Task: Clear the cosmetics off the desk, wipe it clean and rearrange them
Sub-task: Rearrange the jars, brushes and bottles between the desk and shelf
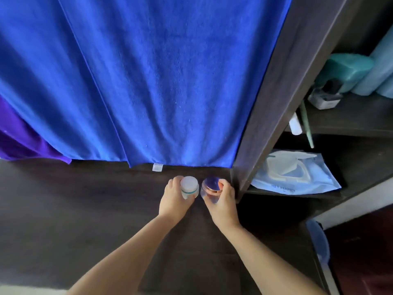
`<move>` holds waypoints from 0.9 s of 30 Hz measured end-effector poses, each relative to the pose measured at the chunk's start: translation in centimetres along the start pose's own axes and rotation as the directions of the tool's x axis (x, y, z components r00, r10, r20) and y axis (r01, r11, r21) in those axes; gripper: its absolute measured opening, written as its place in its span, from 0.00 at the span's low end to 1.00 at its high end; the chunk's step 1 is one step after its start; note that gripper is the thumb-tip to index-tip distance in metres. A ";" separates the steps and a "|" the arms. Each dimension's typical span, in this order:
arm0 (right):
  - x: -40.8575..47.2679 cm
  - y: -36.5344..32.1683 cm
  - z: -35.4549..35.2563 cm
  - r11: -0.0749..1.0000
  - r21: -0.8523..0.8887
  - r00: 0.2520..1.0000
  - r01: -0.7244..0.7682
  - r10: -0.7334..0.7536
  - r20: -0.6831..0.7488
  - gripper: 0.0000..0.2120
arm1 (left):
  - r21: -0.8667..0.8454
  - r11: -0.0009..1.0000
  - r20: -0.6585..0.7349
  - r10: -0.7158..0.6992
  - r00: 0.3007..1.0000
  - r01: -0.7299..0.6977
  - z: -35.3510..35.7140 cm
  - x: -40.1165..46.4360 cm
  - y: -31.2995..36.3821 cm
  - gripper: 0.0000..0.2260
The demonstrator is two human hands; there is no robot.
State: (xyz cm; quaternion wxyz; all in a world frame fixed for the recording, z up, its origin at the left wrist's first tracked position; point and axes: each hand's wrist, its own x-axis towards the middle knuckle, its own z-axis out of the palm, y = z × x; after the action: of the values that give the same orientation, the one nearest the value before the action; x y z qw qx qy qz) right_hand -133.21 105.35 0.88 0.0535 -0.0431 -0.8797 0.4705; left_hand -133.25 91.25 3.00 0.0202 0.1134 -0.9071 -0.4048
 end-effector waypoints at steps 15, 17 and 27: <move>2.6 1.5 2.9 0.986 -0.135 0.992 -0.097 0.085 -0.093 0.37 | 0.076 0.982 0.055 0.169 0.984 -0.173 2.0 4.2 -2.4 0.32; 1.7 0.3 1.9 0.981 -0.178 0.994 -0.083 0.067 -0.090 0.37 | 0.081 0.977 0.034 0.197 0.980 -0.199 0.8 3.2 -1.8 0.30; -3.3 -5.3 -13.2 0.914 -0.128 0.922 0.384 -0.387 0.004 0.12 | -0.181 0.827 -0.231 0.491 0.840 -0.533 -4.0 -5.4 11.6 0.14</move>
State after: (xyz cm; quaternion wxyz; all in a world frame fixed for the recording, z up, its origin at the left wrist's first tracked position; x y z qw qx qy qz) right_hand -128.25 112.89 12.36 0.1515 0.1229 -0.8983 0.3936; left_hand -129.69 97.00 14.57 0.2210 -0.1029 -0.8435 -0.4786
